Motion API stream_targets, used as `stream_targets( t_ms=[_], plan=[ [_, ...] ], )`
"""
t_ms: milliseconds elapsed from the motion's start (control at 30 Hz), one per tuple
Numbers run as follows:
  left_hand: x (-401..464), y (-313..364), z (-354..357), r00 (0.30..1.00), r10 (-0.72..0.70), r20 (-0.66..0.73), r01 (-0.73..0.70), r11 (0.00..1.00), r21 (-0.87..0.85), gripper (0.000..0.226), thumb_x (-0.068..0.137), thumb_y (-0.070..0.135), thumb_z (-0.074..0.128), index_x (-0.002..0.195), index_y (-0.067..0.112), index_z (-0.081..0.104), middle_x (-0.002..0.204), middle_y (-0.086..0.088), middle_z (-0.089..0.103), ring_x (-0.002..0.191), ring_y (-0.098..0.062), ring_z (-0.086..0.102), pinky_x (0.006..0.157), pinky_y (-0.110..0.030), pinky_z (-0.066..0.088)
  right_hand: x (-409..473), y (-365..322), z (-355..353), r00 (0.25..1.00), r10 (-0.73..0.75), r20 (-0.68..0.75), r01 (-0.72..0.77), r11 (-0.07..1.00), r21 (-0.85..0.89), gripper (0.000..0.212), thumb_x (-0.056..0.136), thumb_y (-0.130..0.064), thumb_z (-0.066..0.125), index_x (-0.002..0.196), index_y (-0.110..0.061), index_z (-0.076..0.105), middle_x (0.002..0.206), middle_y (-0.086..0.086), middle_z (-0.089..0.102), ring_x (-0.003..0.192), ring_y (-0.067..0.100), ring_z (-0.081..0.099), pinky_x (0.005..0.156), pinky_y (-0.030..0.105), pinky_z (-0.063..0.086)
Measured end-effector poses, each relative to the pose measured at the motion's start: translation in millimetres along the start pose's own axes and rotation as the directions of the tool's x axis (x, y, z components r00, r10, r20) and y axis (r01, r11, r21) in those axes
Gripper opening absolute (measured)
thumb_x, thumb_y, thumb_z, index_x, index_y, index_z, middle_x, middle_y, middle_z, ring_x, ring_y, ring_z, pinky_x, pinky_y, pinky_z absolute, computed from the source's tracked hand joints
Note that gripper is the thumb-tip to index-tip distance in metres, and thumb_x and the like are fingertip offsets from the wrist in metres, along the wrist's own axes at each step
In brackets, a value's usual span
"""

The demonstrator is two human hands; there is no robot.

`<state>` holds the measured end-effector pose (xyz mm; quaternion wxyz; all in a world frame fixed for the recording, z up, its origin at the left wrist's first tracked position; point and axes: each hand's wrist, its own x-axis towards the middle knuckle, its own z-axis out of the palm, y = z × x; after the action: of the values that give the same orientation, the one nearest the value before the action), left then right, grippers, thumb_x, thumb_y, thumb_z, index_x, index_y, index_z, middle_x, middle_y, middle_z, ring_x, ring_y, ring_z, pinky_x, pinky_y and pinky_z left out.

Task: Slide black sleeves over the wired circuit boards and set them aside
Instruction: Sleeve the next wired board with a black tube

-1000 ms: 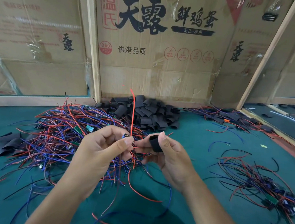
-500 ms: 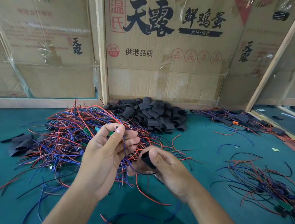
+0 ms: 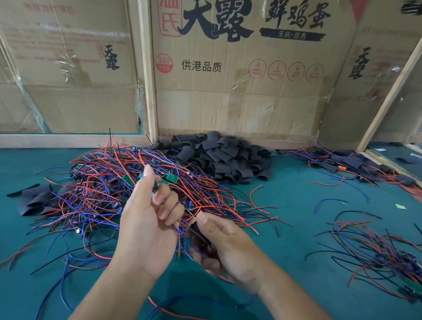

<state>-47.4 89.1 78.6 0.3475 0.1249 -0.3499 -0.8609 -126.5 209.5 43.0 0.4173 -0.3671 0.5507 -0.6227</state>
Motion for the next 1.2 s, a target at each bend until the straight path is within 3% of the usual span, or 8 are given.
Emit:
stream_targets(
  t_ms=[200, 367, 500, 633, 767, 900, 1033, 1200],
  plan=[
    [4, 1, -3, 0.995, 0.085, -0.052, -0.083, 0.996, 0.037, 0.025, 0.088, 0.025, 0.064, 0.074, 0.021, 0.044, 0.061, 0.007, 0.038, 0.049, -0.008, 0.038, 0.047, -0.019, 0.039, 8, 7, -1, 0.992, -0.002, -0.13, 0.0, 1.0, -0.011, 0.053, 0.091, -0.063, 0.053, 0.09, -0.01, 0.048, 0.063, 0.001, 0.023, 0.044, 0.008, 0.02, 0.039, 0.016, 0.019],
    [13, -4, -18, 0.967, 0.023, -0.254, 0.035, 0.975, 0.219, 0.004, 0.093, 0.006, 0.063, 0.092, 0.002, 0.064, 0.081, -0.004, 0.063, 0.075, -0.015, 0.065, 0.071, -0.023, 0.053, 7, 5, -26, 0.931, -0.188, -0.312, 0.001, 0.858, -0.514, 0.06, 0.083, -0.078, 0.04, 0.086, -0.018, 0.048, 0.056, -0.01, 0.036, 0.051, 0.006, 0.032, 0.053, 0.022, 0.03],
    [21, 0, -30, 0.951, -0.106, -0.291, 0.198, 0.932, 0.305, 0.01, 0.091, 0.006, 0.068, 0.084, 0.001, 0.064, 0.088, -0.008, 0.059, 0.076, -0.021, 0.058, 0.075, -0.032, 0.051, 4, 4, -40, 0.908, -0.276, -0.316, 0.005, 0.76, -0.65, 0.058, 0.088, -0.077, 0.034, 0.084, -0.021, 0.049, 0.062, -0.009, 0.036, 0.058, 0.007, 0.036, 0.058, 0.03, 0.035],
    [22, 9, -30, 0.94, 0.081, -0.333, 0.113, 0.843, 0.525, 0.063, 0.088, 0.018, 0.074, 0.138, -0.002, 0.042, 0.114, -0.008, 0.06, 0.098, -0.024, 0.061, 0.091, -0.044, 0.052, 1, -3, -47, 0.899, -0.26, -0.351, -0.015, 0.784, -0.621, 0.063, 0.085, -0.078, 0.035, 0.086, -0.017, 0.049, 0.062, -0.008, 0.033, 0.054, 0.007, 0.032, 0.056, 0.03, 0.031],
    [40, 28, -24, 0.871, 0.353, -0.343, 0.154, 0.467, 0.871, 0.045, 0.095, 0.015, 0.067, 0.124, -0.01, 0.042, 0.139, -0.025, 0.047, 0.126, -0.039, 0.048, 0.102, -0.048, 0.038, -3, -8, -51, 0.895, -0.262, -0.36, 0.004, 0.813, -0.582, 0.064, 0.085, -0.079, 0.037, 0.086, -0.016, 0.046, 0.062, -0.008, 0.031, 0.052, 0.006, 0.03, 0.056, 0.028, 0.029],
    [1, 24, -13, 0.73, 0.667, 0.149, -0.232, 0.037, 0.972, 0.027, 0.093, 0.042, 0.063, 0.117, 0.029, 0.06, 0.128, 0.003, 0.056, 0.12, -0.022, 0.048, 0.103, -0.049, 0.036, 1, -7, -44, 0.917, -0.26, -0.301, 0.046, 0.821, -0.57, 0.062, 0.085, -0.074, 0.04, 0.087, -0.013, 0.053, 0.056, -0.01, 0.038, 0.051, 0.005, 0.034, 0.055, 0.029, 0.03],
    [-21, -10, 5, 0.941, 0.158, 0.299, -0.321, 0.14, 0.937, 0.056, 0.088, 0.073, 0.032, 0.079, 0.027, 0.062, 0.071, 0.018, 0.064, 0.068, -0.001, 0.056, 0.064, -0.022, 0.04, 3, -6, -40, 0.929, -0.273, -0.251, 0.077, 0.804, -0.59, 0.044, 0.097, -0.059, 0.045, 0.077, -0.02, 0.049, 0.055, -0.014, 0.039, 0.052, 0.003, 0.034, 0.054, 0.026, 0.029],
    [-18, -30, -2, 0.931, -0.07, 0.357, -0.326, 0.275, 0.905, 0.047, 0.094, 0.058, 0.045, 0.071, 0.016, 0.05, 0.054, -0.002, 0.045, 0.048, -0.008, 0.032, 0.052, -0.029, 0.03, 3, -5, -43, 0.931, -0.257, -0.26, 0.062, 0.812, -0.581, 0.048, 0.092, -0.066, 0.041, 0.077, -0.021, 0.048, 0.063, -0.011, 0.037, 0.058, 0.006, 0.036, 0.058, 0.028, 0.034]
  ],
)
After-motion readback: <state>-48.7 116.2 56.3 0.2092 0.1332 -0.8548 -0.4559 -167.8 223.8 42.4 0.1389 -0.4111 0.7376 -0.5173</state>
